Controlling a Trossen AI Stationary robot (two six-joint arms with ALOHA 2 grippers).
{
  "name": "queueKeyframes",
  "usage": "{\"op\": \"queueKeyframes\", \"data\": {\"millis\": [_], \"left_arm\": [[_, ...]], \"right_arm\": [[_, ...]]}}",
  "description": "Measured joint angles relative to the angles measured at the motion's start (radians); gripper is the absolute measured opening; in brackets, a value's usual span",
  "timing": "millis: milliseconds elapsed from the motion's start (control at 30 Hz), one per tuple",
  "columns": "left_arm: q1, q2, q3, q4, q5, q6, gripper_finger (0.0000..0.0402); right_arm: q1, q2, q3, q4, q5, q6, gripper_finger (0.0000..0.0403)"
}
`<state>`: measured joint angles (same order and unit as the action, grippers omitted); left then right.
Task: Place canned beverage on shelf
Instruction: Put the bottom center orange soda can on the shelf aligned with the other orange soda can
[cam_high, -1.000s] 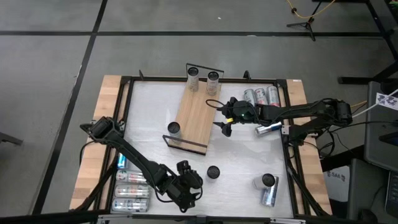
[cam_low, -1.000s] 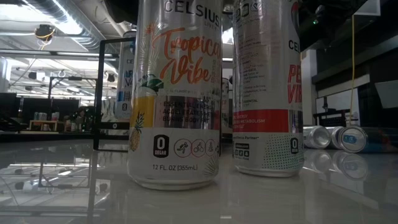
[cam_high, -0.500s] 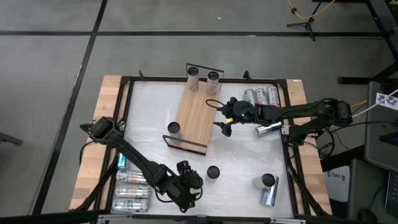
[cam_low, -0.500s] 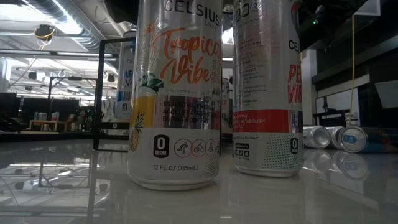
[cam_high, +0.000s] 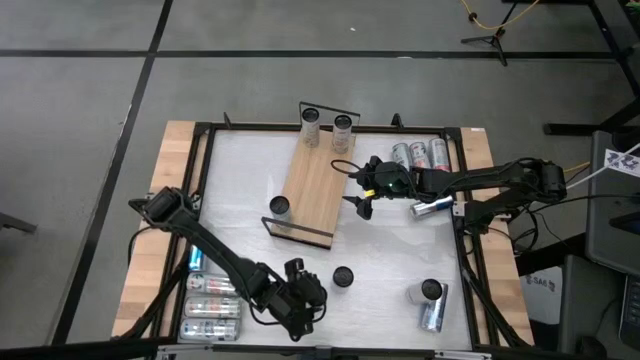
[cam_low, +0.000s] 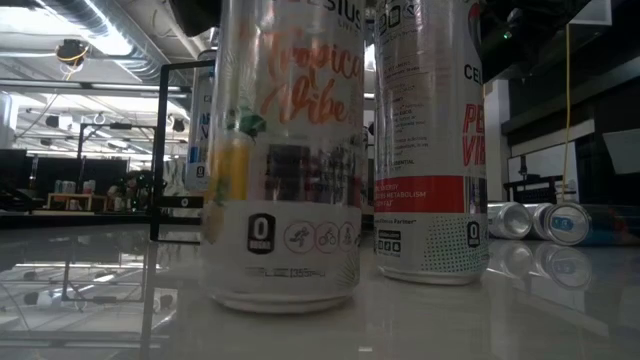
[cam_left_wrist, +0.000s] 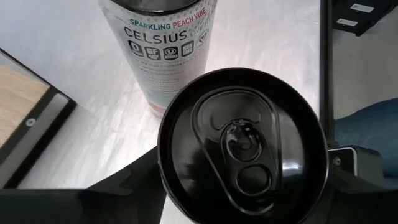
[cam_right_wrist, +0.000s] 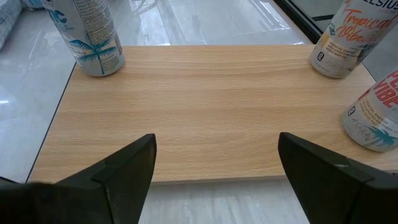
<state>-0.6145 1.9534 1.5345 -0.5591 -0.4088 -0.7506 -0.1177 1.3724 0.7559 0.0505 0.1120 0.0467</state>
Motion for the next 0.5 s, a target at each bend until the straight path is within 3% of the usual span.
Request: {"op": "queueKeyframes", "data": {"millis": [267, 500], "left_arm": [[0.018, -0.045, 0.000, -0.022, 0.118, 0.000, 0.0235], [0.039, -0.144, 0.000, -0.030, 0.139, 0.065, 0.0235]], "right_arm": [[0.000, 0.000, 0.000, 0.000, 0.000, 0.000, 0.0333], [0.000, 0.000, 0.000, 0.000, 0.000, 0.000, 0.0333]]}}
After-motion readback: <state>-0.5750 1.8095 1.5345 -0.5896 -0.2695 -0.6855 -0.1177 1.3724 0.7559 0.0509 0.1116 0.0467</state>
